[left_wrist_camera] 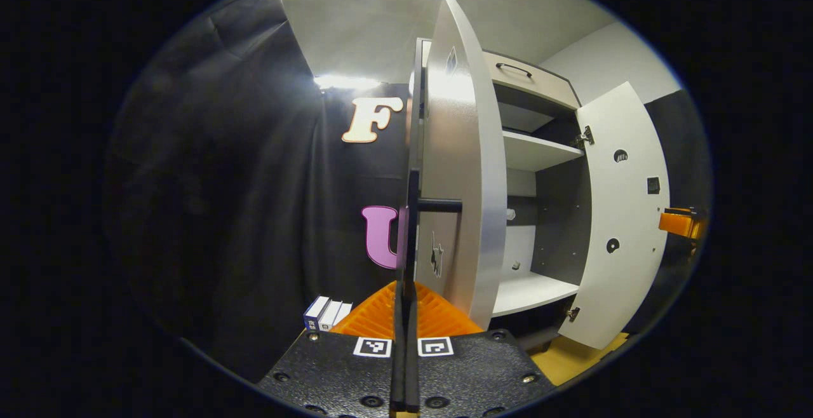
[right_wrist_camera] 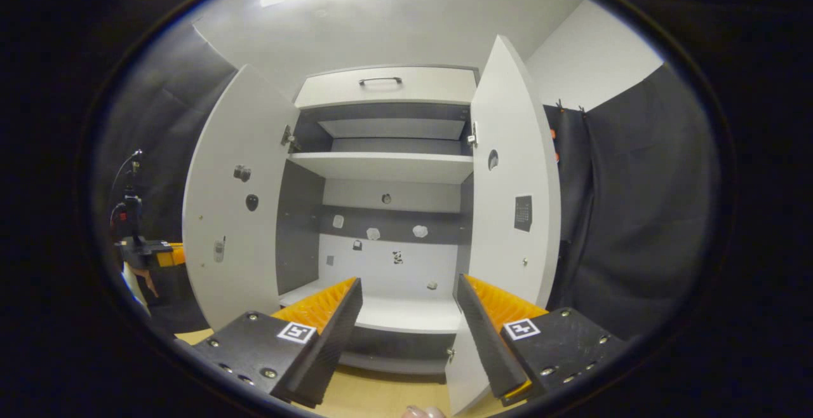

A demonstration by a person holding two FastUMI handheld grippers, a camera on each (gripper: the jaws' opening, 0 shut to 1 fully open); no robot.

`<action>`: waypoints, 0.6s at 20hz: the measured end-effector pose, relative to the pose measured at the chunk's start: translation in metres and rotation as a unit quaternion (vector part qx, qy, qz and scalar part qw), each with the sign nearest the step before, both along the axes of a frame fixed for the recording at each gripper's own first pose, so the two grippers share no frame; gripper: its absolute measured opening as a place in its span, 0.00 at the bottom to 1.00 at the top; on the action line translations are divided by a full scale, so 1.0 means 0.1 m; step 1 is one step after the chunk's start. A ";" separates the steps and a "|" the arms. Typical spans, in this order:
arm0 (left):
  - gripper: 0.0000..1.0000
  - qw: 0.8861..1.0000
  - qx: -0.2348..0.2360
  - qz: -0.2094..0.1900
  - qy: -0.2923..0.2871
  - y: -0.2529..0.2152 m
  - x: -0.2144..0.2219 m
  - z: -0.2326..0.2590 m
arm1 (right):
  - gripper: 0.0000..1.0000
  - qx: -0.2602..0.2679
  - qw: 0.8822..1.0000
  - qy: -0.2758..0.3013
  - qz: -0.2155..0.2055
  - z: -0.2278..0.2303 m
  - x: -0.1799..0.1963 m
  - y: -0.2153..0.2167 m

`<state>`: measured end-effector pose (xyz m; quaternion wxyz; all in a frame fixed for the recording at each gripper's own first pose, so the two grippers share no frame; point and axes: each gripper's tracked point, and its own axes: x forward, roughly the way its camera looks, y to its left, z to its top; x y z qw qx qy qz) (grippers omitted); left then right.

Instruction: Open the right door of the double-door shoe cabinet with the right hand, and open the left door with the left hand.

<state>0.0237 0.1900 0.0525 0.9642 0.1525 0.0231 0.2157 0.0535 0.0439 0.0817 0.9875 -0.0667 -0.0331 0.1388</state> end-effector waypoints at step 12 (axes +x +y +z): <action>0.00 0.999 0.040 -0.001 0.014 0.07 -0.03 0.03 | 0.92 -0.014 1.000 0.018 0.002 -0.13 0.01 0.13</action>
